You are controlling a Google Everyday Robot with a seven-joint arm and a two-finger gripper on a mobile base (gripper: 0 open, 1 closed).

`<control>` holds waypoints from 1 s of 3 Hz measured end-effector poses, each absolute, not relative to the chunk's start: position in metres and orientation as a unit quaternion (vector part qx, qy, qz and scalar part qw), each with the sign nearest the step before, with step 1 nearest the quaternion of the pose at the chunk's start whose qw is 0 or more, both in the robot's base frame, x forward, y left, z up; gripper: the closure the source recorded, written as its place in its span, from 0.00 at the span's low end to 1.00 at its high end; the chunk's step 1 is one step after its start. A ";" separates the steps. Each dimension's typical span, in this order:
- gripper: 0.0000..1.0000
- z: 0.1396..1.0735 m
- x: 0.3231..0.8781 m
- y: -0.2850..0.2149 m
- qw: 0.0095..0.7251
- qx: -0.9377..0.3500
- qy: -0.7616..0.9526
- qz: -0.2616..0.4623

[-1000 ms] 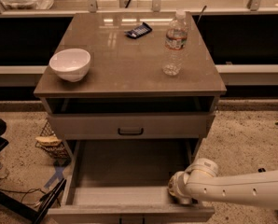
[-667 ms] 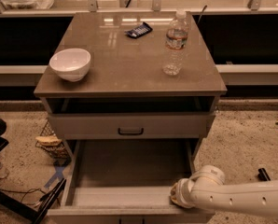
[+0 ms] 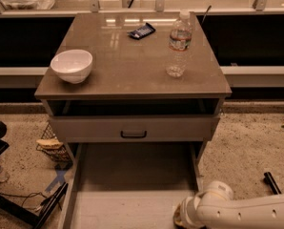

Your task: Open middle drawer

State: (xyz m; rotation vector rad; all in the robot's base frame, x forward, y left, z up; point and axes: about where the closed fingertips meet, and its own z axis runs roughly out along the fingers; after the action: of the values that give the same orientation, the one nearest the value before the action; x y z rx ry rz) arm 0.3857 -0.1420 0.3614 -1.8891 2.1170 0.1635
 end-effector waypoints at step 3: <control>0.09 0.357 0.366 -0.138 0.136 -0.651 0.742 0.078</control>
Offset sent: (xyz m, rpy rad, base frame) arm -0.0208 0.0031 -0.0036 0.0138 0.0498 -0.0091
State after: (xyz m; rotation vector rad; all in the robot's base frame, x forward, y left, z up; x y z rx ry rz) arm 0.3659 -0.1382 0.3570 -1.8869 2.1500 0.2258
